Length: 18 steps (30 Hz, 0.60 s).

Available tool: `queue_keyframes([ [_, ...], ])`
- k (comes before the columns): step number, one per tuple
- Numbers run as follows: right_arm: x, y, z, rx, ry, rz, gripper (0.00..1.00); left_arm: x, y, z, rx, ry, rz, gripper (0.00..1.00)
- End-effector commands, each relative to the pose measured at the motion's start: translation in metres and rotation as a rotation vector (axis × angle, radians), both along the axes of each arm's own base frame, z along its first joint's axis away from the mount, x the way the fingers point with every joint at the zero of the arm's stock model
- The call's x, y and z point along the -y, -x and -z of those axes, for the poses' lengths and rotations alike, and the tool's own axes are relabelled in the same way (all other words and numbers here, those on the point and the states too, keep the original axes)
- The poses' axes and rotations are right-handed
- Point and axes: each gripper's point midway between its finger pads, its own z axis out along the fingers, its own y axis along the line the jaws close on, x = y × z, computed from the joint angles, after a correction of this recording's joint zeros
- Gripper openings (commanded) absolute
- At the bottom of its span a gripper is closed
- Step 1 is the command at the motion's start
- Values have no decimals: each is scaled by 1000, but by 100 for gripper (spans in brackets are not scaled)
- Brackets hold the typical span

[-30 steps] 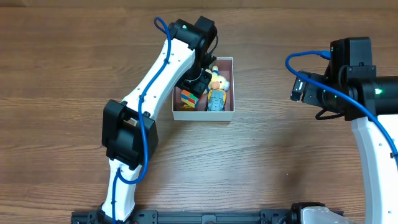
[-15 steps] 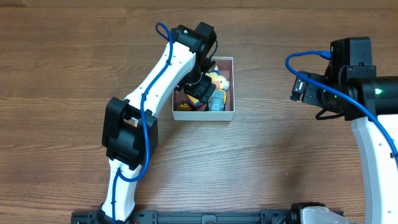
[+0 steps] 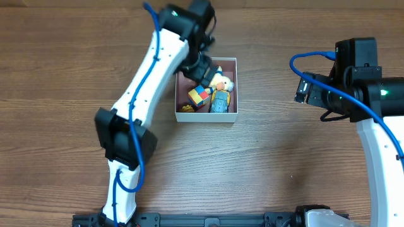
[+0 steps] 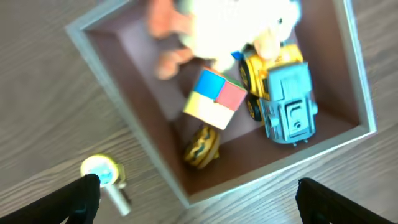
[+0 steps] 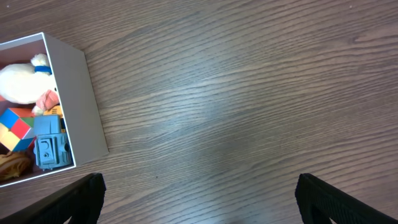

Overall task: Pack container
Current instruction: 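Carry the cube into the white box and release it, then move the left gripper over the wooden rattle drum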

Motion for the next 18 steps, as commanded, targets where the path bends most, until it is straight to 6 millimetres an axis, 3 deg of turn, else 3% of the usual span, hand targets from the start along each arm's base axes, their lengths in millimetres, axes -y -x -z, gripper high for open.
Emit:
queue_keyframes([
  [1,3,-1,-1,6,14,4,100,-32,-10,-35,82,-23,-222,100],
  [4,3,-1,-1,6,14,4,100,-52,-14,-41,84,-2,-339,100],
  [10,3,-1,-1,6,14,4,100,-76,-8,-35,17,33,-396,100],
  [18,3,-1,-1,6,14,4,100,-137,48,-27,-53,-145,-456,100],
])
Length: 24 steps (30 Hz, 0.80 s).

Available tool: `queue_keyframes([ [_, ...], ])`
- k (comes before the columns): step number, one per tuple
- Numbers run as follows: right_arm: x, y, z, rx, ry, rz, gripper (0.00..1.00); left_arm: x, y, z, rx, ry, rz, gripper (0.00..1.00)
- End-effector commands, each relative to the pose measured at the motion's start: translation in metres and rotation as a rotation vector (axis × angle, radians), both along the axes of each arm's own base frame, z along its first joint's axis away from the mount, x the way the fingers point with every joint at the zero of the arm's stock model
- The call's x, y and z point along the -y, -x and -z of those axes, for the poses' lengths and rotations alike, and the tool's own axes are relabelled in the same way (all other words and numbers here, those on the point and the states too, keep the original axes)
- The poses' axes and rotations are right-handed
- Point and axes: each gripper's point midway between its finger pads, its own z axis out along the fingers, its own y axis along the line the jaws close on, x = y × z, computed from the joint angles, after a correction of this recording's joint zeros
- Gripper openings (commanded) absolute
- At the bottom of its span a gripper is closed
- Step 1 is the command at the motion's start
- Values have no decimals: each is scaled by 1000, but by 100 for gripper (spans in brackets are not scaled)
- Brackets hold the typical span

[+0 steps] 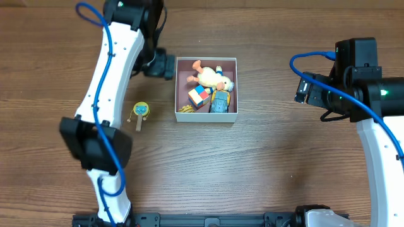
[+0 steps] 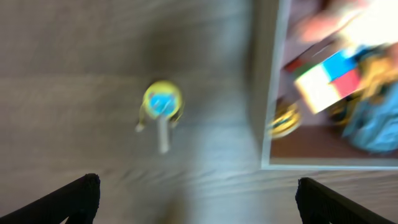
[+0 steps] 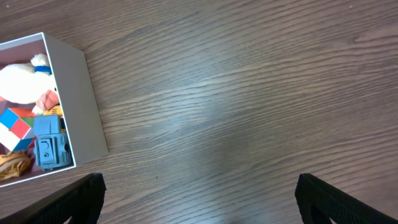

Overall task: Pack container
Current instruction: 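Move the left gripper over the wooden rattle drum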

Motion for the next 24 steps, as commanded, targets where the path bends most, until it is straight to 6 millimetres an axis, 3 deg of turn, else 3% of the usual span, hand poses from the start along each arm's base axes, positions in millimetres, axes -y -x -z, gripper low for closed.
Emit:
queue_keyframes([
  [1,3,-1,-1,5,14,4,100,-30,35,-22,29,-44,-57,100],
  [3,3,-1,-1,5,14,4,100,-34,41,-22,52,-27,-68,100],
  [7,3,-1,-1,5,14,4,100,-23,49,-4,82,100,-17,100],
  [12,3,-1,-1,5,14,4,100,-24,61,58,13,91,-18,100],
  [15,3,-1,-1,5,14,4,100,-25,58,88,33,92,-20,100],
  [24,3,-1,-1,5,14,4,100,-27,49,116,78,137,-25,100],
])
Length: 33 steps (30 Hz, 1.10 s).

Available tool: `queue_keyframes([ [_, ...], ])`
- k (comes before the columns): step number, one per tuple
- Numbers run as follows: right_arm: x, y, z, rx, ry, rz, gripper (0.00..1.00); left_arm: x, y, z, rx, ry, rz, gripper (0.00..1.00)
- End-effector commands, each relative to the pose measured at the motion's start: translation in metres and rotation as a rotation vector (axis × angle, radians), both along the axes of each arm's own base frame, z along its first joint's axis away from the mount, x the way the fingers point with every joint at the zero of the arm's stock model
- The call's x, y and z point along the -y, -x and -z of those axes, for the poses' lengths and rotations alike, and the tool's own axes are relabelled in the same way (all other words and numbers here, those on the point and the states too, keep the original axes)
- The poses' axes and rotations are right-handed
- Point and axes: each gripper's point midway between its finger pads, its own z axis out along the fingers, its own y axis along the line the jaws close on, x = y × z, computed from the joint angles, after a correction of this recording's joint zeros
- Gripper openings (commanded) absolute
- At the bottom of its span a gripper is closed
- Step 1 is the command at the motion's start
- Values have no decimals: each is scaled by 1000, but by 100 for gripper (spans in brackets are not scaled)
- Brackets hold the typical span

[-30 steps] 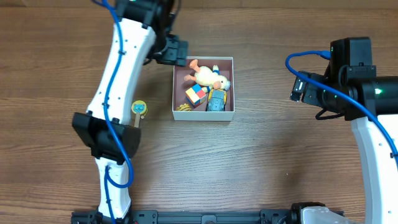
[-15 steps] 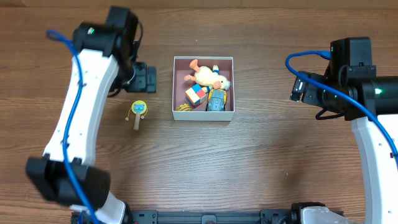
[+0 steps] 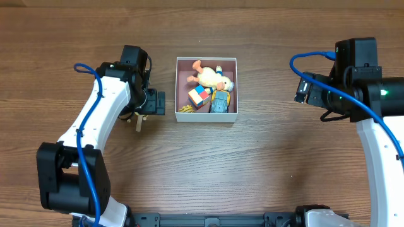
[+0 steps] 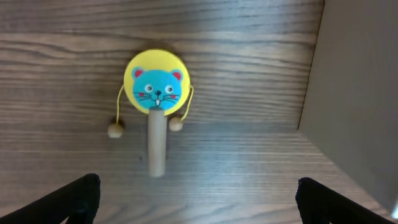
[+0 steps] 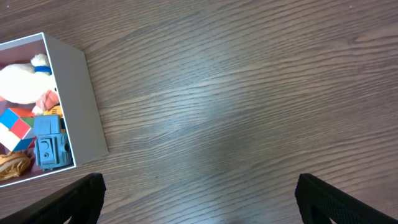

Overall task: Pack container
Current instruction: 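Move the left gripper over the wooden rattle drum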

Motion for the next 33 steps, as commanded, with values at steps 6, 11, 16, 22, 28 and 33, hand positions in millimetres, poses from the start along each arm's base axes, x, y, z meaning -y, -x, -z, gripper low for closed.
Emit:
queue_keyframes([
  [6,3,-1,-1,6,14,4,100,-14,5,16,-11,85,47,100],
  [11,3,-1,-1,6,14,4,100,-23,15,32,-44,36,39,100],
  [16,3,-1,-1,6,14,4,100,-25,19,50,-47,22,23,100],
  [22,3,-1,-1,6,14,4,100,-31,18,59,-26,-13,22,100],
  [28,3,-1,-1,6,14,4,100,-30,14,60,-6,-10,21,100],
  [33,3,-1,-1,6,14,4,100,-30,9,60,12,-10,18,99],
])
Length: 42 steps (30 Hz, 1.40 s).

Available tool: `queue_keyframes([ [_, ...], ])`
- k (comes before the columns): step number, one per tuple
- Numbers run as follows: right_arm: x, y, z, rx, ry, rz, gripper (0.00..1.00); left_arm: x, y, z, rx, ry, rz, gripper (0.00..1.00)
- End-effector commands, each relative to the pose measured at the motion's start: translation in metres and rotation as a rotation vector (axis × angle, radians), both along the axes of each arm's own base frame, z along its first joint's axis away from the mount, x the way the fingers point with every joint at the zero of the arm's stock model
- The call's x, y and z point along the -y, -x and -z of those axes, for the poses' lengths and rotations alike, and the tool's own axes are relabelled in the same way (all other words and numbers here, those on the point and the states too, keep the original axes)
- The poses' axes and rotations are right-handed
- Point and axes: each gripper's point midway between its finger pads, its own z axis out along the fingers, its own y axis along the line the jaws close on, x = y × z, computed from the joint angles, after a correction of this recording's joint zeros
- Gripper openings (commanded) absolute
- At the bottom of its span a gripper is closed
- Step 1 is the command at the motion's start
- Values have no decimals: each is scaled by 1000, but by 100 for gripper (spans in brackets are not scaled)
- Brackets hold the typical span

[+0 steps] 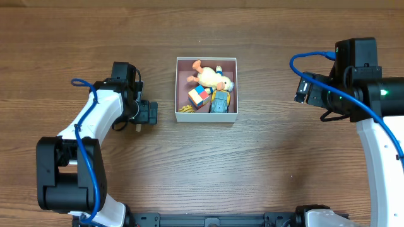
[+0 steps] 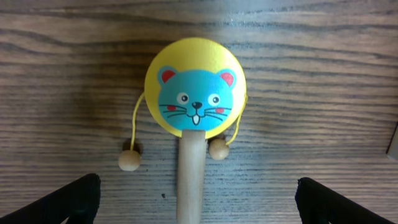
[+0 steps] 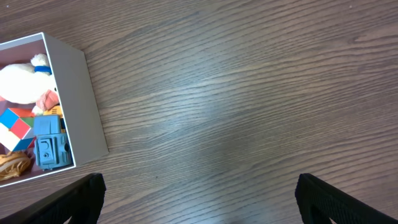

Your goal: Pack container

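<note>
A yellow rattle drum with a blue cat face (image 2: 195,93) lies flat on the table, its wooden handle (image 2: 190,180) running between the tips of my left gripper (image 2: 195,200), which is open and low over it. In the overhead view the gripper (image 1: 140,116) hides most of the toy, left of the white box (image 1: 236,88). The box holds a plush duck (image 1: 211,75), a colour cube (image 1: 199,96), a blue and yellow truck (image 1: 220,101) and a small brown thing (image 1: 185,109). My right gripper (image 3: 198,200) hangs open over bare wood, right of the box (image 3: 87,106).
Two small wooden beads (image 2: 129,160) on strings lie beside the rattle's handle. The box corner (image 2: 394,140) shows at the right edge of the left wrist view. The right arm (image 1: 353,82) stands at the right side.
My left gripper has come down closer over the rattle drum, which now fills the middle of its view with the handle between the open tips. The right arm is unchanged.
My left gripper was open over the box above the plush duck and other toys. It then stood left of the box with the rattle drum in view on the table. Then it was above the rattle, and now it is lower around the handle, still open.
</note>
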Motion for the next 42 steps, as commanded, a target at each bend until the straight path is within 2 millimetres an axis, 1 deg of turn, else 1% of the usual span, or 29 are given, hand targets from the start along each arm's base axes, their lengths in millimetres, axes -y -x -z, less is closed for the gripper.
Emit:
queue_keyframes([
  [1,3,-1,-1,6,14,4,100,-1,2,5,-8,-8,5,99],
  [6,3,-1,-1,6,14,4,100,0,2,5,-7,-8,7,97],
  [15,3,-1,-1,6,14,3,100,0,2,8,-16,-8,3,98],
  [18,3,-1,-1,6,14,4,100,0,7,18,-53,-9,-5,98],
  [25,3,-1,-1,6,14,4,100,-1,15,50,-144,-13,-12,99],
  [28,3,-1,-1,6,14,3,100,-1,15,55,-151,-14,-12,100],
  [32,3,-1,-1,6,14,3,100,0,12,55,-135,-12,-13,100],
  [35,3,-1,-1,6,14,4,100,0,9,55,-125,-11,-12,94],
  [38,3,-1,-1,6,14,4,100,0,9,55,-125,-9,-12,83],
  [40,3,-1,-1,6,14,4,100,1,9,55,-125,-4,-11,73],
  [42,3,-1,-1,6,14,4,100,1,9,55,-126,-3,-11,69],
])
